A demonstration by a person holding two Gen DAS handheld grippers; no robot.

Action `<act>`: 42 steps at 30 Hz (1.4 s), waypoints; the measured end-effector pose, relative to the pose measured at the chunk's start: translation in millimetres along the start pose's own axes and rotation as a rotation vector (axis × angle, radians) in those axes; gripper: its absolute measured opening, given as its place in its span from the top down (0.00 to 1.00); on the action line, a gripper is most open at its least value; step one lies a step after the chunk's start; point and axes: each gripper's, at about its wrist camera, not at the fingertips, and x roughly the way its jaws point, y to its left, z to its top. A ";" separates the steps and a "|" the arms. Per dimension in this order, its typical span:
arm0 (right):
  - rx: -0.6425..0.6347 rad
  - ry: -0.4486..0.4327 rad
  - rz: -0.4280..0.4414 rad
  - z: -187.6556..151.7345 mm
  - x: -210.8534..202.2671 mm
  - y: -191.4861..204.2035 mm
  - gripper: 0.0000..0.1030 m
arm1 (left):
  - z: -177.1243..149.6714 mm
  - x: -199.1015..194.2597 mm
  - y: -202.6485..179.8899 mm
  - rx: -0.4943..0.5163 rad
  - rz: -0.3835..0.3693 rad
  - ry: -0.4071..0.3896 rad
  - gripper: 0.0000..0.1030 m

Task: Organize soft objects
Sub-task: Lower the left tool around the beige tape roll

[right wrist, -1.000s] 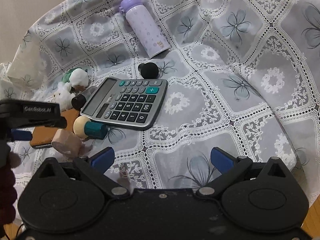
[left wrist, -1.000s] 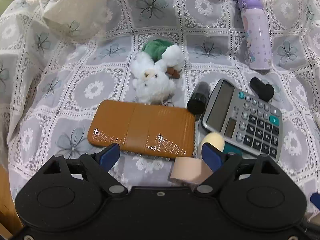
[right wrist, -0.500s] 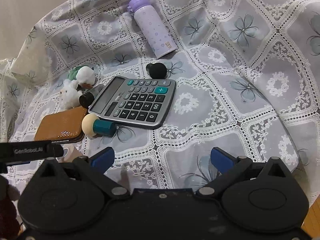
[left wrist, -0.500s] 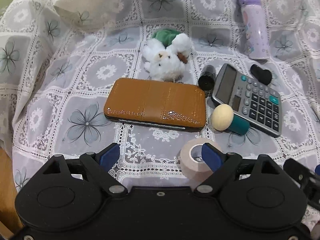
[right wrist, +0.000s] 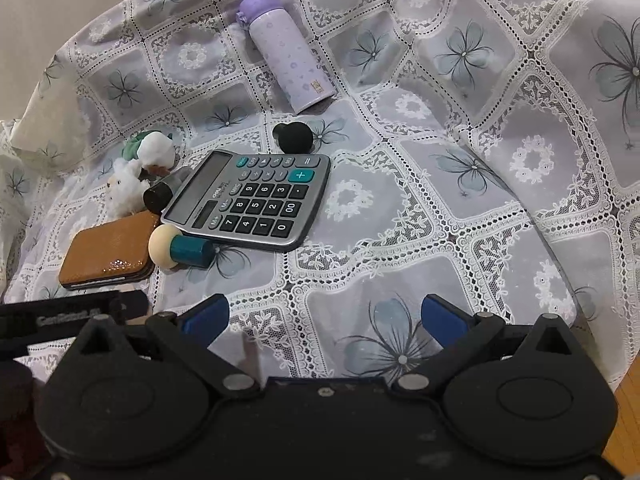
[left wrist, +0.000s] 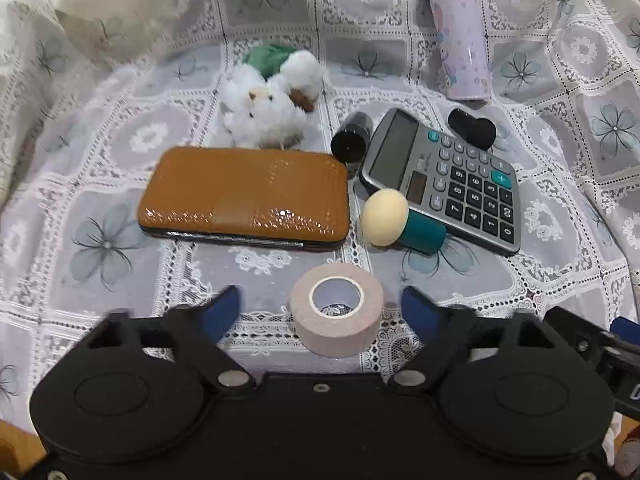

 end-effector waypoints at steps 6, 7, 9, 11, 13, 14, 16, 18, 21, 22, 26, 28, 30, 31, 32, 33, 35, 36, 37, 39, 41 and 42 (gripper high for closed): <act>-0.019 -0.005 0.010 5.1 2.7 12.5 0.00 | -0.2 -3.1 16.0 -0.018 0.004 -0.008 0.50; -0.023 -0.004 0.015 6.1 4.2 16.1 0.00 | 0.7 -5.8 19.7 -0.015 0.024 -0.023 0.50; -0.031 -0.001 0.028 8.1 8.3 25.2 0.00 | 2.3 -10.1 27.5 -0.012 0.039 -0.043 0.50; -0.042 0.005 0.041 8.7 13.8 35.7 0.00 | 3.9 -11.9 35.6 -0.009 0.074 -0.061 0.50; -0.053 0.018 0.047 8.4 20.8 46.0 0.00 | 4.7 -11.3 43.5 -0.014 0.094 -0.067 0.49; -0.060 0.027 0.052 7.6 25.4 50.6 0.00 | 5.3 -9.8 47.1 -0.021 0.091 -0.064 0.48; -0.070 0.050 0.051 5.1 35.0 59.2 0.00 | 4.3 -6.7 53.2 -0.038 0.075 -0.050 0.48; -0.086 0.060 0.023 1.9 43.6 66.4 0.00 | 2.3 -2.8 55.0 -0.038 0.064 -0.038 0.48; -0.119 0.050 -0.013 -4.0 49.3 75.3 0.00 | -1.4 6.5 56.8 -0.047 0.052 -0.013 0.46; -0.134 0.048 -0.021 -5.7 49.6 77.6 0.00 | -2.5 8.5 58.3 -0.055 0.047 -0.008 0.46; -0.192 0.045 -0.039 -10.6 52.8 82.6 0.00 | -1.8 10.3 59.7 -0.055 0.017 -0.014 0.33; -0.201 0.058 -0.038 -9.2 54.1 82.5 0.00 | -1.5 13.2 58.3 -0.043 0.005 -0.011 0.26; -0.191 0.074 -0.029 -6.6 53.7 80.3 0.00 | -2.3 15.6 55.4 -0.026 0.004 -0.009 0.23; -0.184 0.079 -0.021 -5.5 53.9 79.1 0.00 | -3.1 17.0 52.4 -0.006 0.012 -0.009 0.22; -0.180 0.081 -0.014 -4.6 53.6 77.9 0.00 | -3.4 18.1 50.1 0.009 0.017 -0.010 0.21; -0.172 0.083 -0.006 -3.8 52.9 76.2 0.00 | -4.7 18.1 49.9 0.013 0.018 -0.012 0.18; -0.148 0.081 0.006 -2.0 51.8 73.0 0.00 | -5.2 19.1 51.0 0.004 0.003 -0.016 0.13; -0.127 0.077 0.011 -0.5 50.3 70.9 0.01 | -5.1 20.1 51.0 0.003 -0.008 -0.016 0.08; -0.106 0.072 0.014 1.6 48.3 69.1 0.04 | -5.3 21.4 49.8 0.009 -0.014 -0.016 0.08; -0.069 0.062 0.028 6.5 44.2 67.5 0.10 | -7.5 23.4 44.2 0.028 0.003 -0.024 0.05; -0.047 0.046 0.044 12.6 41.8 70.1 0.11 | -10.1 23.3 41.4 0.031 0.018 -0.038 0.04; -0.046 0.036 0.052 16.1 41.3 73.5 0.11 | -11.1 23.1 42.5 0.029 0.014 -0.043 0.04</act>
